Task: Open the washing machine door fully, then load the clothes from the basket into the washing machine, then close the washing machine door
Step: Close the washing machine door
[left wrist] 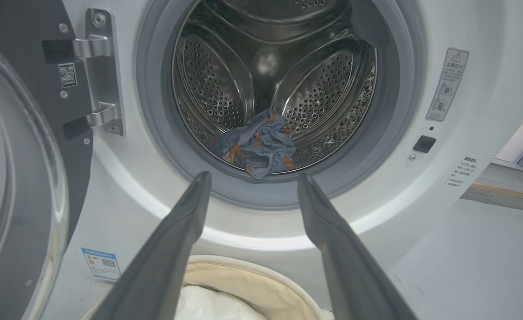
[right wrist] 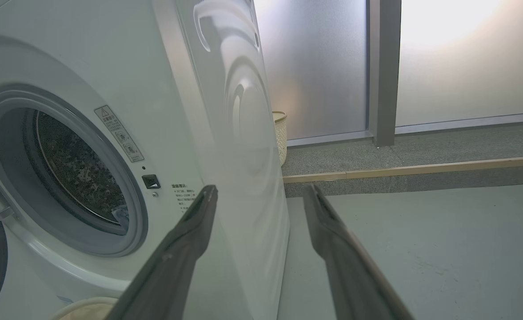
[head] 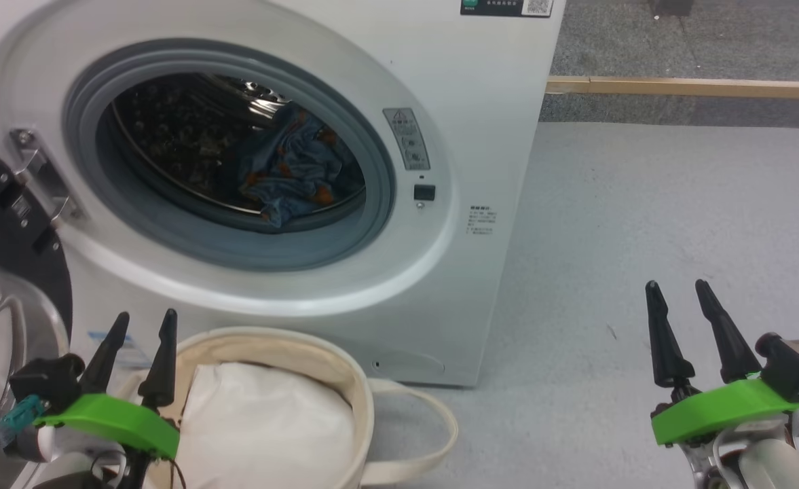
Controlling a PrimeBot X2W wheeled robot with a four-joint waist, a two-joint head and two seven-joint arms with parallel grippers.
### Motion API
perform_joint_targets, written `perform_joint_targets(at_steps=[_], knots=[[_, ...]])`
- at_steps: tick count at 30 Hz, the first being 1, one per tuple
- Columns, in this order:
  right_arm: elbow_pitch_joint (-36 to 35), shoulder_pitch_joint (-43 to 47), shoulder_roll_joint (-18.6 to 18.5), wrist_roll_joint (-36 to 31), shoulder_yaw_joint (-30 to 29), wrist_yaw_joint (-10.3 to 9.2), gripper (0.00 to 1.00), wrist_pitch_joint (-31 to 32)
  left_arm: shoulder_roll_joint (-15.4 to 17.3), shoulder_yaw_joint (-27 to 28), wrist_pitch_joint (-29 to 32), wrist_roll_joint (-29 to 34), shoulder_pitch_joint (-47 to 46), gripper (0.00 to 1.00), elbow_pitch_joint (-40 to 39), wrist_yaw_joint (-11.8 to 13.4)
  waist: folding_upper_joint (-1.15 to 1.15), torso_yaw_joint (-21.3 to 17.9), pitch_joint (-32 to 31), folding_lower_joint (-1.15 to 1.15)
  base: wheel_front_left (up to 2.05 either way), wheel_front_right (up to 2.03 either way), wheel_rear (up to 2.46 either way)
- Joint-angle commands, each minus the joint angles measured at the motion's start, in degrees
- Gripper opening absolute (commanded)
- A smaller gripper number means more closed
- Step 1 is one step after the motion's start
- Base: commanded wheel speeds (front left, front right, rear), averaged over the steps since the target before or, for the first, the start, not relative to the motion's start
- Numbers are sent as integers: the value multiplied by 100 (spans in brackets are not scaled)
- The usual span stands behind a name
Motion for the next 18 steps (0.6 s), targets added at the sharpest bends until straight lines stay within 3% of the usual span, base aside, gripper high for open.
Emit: perform_joint_targets(at_steps=[1,11,18], knots=[[-190,-119,-44,20,89,1,100,-71,175,245,-70,22,-259,100,-119,-34,0,10,-1,-2,-166,170,-5],[-184,-123,-21,38,140,1,100,-71,144,287,-70,9,-234,100,-169,-34,0,60,-2,-2,-201,204,-3],[-182,-122,-23,54,150,1,100,-71,117,194,-70,30,-194,100,-253,-34,0,76,-14,-2,-135,135,0]])
